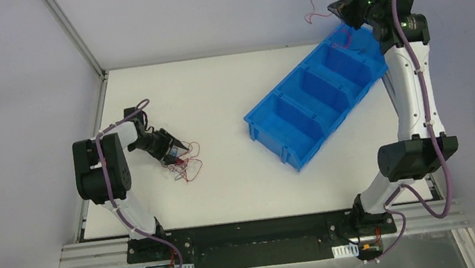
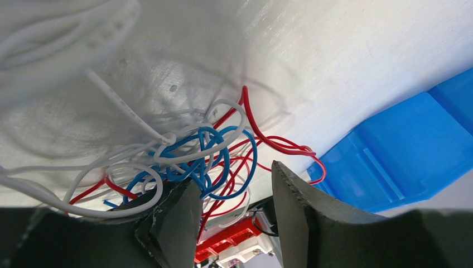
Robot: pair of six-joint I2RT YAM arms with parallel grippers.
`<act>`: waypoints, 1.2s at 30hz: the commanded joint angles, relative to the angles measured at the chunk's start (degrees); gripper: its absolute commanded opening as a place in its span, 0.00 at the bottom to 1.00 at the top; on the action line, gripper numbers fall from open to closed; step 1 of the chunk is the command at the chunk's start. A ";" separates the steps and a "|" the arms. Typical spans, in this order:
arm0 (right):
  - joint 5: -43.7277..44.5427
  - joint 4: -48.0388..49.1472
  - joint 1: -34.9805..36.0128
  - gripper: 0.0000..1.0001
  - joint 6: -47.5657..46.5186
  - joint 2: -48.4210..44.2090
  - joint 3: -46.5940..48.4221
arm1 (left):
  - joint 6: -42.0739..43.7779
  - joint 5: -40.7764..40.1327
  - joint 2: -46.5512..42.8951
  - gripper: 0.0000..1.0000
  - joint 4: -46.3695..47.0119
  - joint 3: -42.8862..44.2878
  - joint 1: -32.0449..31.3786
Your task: Untangle the cables
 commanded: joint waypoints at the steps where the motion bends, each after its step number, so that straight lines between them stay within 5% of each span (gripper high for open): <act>1: 5.42 -0.39 -3.02 0.00 -1.36 -3.78 -7.92 | 0.93 -4.83 0.25 0.50 -1.71 -0.19 0.55; 6: 13.40 2.67 -4.60 0.00 -1.07 -2.20 -16.88 | 0.88 -4.78 0.08 0.50 -1.70 -0.13 0.48; 16: 23.29 -1.66 -5.63 0.03 -5.09 5.59 -19.79 | 0.57 -5.08 -0.11 0.55 -1.76 -0.90 0.53; 18: 22.11 -6.05 -5.66 0.31 -5.50 7.54 -16.63 | 0.61 -5.20 -0.18 0.59 -1.79 -0.84 0.54; 21: 20.07 -6.35 -4.94 0.59 -5.77 6.33 -14.82 | 0.61 -6.06 -0.37 0.61 -2.20 -1.02 0.55; 25: 11.40 -7.69 -1.93 0.67 -7.26 5.11 -9.19 | 0.81 -6.94 1.04 0.59 -2.74 -1.36 0.50; 26: 7.84 -8.72 -0.59 0.66 -7.28 5.35 -7.77 | 0.84 -6.41 1.56 0.56 -2.76 -1.56 0.54; 30: -3.67 -8.63 9.78 0.66 -8.60 4.11 -8.17 | 1.56 -3.17 1.68 0.20 -2.76 -1.48 0.07; 36: -13.55 -2.43 28.60 0.63 -6.28 4.60 -16.63 | -0.56 -0.17 -3.20 0.00 -2.76 -2.15 0.11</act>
